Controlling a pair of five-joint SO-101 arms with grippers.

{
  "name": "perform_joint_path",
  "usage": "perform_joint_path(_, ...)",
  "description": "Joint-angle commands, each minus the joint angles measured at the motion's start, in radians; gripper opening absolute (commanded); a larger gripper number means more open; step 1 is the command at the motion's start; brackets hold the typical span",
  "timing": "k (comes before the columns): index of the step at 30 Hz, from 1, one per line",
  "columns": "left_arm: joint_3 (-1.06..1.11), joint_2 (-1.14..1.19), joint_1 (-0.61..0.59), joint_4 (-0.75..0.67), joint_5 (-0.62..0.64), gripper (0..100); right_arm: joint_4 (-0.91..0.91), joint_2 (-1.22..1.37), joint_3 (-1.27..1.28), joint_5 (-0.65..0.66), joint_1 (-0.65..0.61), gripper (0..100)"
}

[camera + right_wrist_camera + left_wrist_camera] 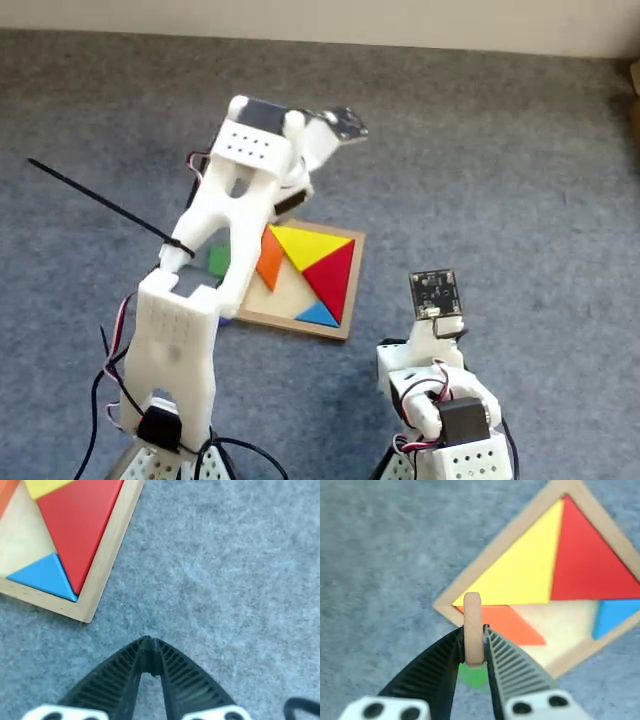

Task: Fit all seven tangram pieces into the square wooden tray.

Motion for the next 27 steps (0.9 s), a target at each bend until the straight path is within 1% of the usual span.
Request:
perform_joint_path(1, 0.173, -0.18, 0.064, -0.057, 0.052, 0, 0.004, -0.019, 0.113, 0.009, -0.01, 1.0)
perform_joint_path(7, 0.492, -0.355, 0.097, -0.224, 0.072, 0, 0.004, -0.019, 0.113, 0.009, -0.01, 1.0)
perform_joint_path(11, 0.702, -0.487, 0.105, -0.35, 0.141, 0, 0.004, -0.019, 0.113, 0.009, -0.01, 1.0)
perform_joint_path(15, 0.852, -0.572, 0.114, -0.443, 0.213, 0, 0.004, -0.019, 0.113, 0.009, -0.01, 1.0)
perform_joint_path(22, 0.929, -0.582, 0.105, -0.511, 0.292, 0, 0.004, -0.019, 0.113, 0.009, -0.01, 1.0)
perform_joint_path(27, 0.937, -0.581, 0.061, -0.534, 0.353, 0, 0.004, -0.019, 0.113, 0.009, -0.01, 1.0)
